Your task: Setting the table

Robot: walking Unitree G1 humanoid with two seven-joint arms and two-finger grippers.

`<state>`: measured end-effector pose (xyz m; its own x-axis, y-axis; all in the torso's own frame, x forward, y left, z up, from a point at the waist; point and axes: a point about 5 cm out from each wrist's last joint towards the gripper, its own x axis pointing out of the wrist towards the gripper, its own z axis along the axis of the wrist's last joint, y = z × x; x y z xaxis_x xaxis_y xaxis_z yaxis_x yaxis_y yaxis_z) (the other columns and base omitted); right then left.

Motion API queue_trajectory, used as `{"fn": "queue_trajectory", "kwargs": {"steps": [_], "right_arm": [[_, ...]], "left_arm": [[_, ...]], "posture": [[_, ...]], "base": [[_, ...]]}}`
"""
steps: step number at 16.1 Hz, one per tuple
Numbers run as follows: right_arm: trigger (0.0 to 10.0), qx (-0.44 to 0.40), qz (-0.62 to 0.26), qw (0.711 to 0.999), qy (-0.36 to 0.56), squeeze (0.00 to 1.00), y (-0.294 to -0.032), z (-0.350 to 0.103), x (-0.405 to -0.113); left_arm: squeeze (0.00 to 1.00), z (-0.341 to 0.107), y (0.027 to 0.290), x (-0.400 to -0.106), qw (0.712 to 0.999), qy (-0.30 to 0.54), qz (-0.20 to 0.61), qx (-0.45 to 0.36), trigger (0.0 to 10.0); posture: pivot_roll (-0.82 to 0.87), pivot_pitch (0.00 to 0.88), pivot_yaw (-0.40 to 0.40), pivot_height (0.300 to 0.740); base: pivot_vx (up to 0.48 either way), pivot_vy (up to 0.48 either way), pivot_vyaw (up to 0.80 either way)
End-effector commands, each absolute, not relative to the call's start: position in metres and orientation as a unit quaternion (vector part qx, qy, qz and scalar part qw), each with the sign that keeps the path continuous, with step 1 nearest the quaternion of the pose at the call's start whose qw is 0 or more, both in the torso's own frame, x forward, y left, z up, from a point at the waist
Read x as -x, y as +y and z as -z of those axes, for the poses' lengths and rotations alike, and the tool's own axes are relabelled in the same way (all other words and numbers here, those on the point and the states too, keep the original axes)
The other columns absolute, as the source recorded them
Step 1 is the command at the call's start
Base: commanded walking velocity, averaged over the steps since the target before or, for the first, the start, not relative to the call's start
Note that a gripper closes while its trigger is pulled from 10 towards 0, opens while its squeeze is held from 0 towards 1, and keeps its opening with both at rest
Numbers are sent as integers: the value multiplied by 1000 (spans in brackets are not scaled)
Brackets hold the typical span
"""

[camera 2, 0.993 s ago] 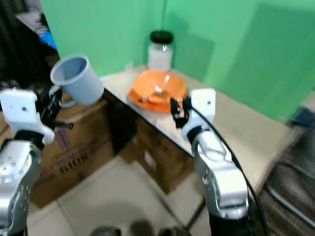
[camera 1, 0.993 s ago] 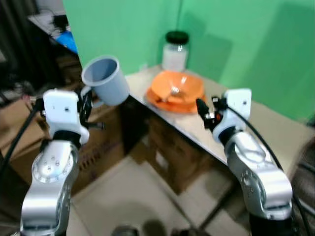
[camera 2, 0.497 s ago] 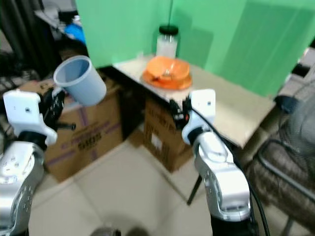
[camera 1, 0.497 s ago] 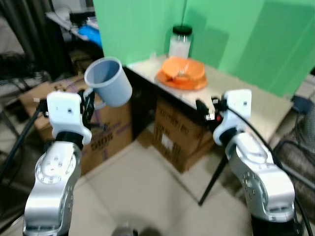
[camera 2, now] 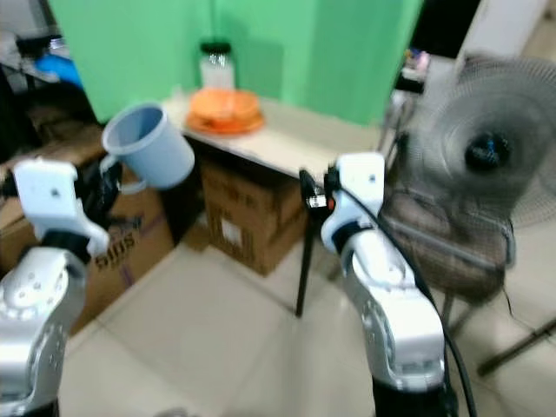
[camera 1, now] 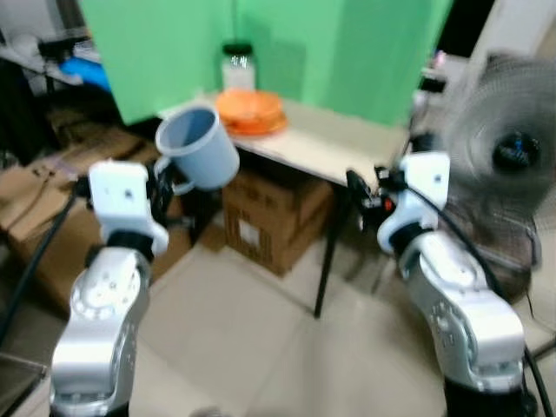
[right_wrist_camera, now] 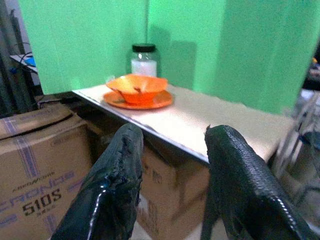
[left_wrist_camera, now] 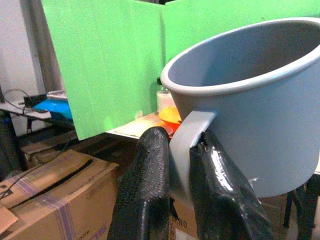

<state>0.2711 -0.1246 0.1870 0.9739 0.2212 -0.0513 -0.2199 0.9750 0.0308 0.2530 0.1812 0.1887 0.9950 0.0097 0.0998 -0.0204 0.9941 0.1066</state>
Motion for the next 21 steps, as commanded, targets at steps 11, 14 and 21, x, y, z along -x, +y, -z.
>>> {"fn": "queue_trajectory", "kwargs": {"steps": [11,14,21], "right_arm": [[10000,22,-55,997,54,0,-142,-181,-276],[10000,22,-51,997,54,0,-143,-181,-276],[10000,21,-51,997,51,0,-142,-182,-277]], "left_arm": [[0,-172,186,-256,996,-34,-72,35,10000],[0,-172,185,-255,996,-42,-72,29,10000],[0,-172,183,-252,992,-57,-57,99,10000]], "posture": [[36,0,-35,740],[32,0,-29,740],[28,0,-22,740]], "base": [[0,0,-800],[0,0,-800],[0,0,-800]]}}
